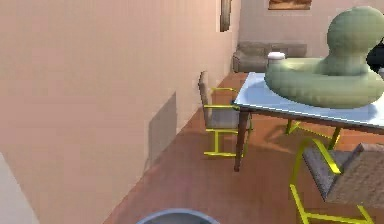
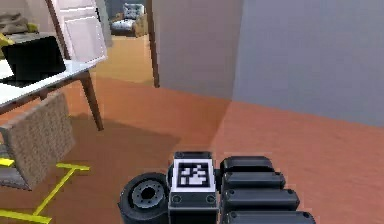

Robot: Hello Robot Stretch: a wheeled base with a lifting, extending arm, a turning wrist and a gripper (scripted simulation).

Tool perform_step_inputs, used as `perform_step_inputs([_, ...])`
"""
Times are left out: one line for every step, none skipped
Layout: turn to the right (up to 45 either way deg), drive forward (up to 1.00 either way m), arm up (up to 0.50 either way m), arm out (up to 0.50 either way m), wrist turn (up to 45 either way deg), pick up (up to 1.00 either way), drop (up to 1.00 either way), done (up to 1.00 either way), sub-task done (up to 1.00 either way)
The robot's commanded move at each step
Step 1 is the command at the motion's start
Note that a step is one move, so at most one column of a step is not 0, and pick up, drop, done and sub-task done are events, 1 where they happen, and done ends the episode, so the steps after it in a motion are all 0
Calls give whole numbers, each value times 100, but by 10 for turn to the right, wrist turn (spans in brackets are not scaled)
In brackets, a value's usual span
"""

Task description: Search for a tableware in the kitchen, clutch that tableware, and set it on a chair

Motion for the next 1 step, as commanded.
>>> perform_step_inputs([0, 100, 0, 0, 0, 0, 0, 0, 0])
